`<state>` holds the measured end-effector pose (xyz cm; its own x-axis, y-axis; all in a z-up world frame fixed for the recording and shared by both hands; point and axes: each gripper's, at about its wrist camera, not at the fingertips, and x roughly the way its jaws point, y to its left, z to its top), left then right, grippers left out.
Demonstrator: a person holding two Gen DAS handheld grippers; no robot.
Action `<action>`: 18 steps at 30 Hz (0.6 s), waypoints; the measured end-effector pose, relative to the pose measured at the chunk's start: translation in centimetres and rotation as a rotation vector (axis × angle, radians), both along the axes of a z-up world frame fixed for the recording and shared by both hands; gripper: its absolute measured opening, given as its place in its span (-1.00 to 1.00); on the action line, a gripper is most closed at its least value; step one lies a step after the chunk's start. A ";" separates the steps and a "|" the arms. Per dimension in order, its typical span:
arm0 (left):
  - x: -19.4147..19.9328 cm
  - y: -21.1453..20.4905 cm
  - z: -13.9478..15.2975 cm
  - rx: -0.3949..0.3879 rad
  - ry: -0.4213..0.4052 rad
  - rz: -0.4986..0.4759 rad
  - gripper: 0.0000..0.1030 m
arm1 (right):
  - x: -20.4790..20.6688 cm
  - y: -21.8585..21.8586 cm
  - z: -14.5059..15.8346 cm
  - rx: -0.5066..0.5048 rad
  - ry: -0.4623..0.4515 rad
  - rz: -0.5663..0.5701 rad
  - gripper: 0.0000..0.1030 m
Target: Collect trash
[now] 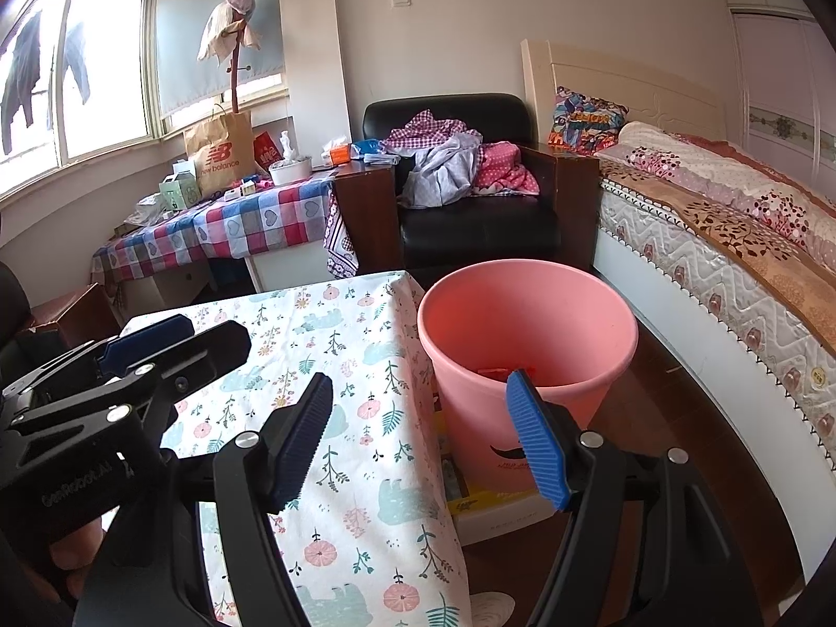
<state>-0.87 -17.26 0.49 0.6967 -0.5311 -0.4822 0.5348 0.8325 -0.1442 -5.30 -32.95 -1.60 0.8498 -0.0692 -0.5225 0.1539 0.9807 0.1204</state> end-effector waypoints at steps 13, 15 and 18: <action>0.3 0.1 -0.4 0.003 0.013 -0.005 0.09 | 0.9 0.2 -0.9 -0.006 0.022 0.007 0.35; 0.4 0.1 -0.5 0.003 0.014 -0.005 0.09 | 1.0 0.3 -0.9 -0.007 0.023 0.008 0.35; 0.4 0.2 -0.7 0.004 0.016 -0.003 0.09 | 1.1 0.3 -0.9 -0.007 0.024 0.009 0.35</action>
<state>-0.47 -17.05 -0.17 0.6872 -0.5310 -0.4958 0.5349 0.8316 -0.1494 -4.25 -32.61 -2.54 0.8375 -0.0655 -0.5425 0.1483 0.9828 0.1102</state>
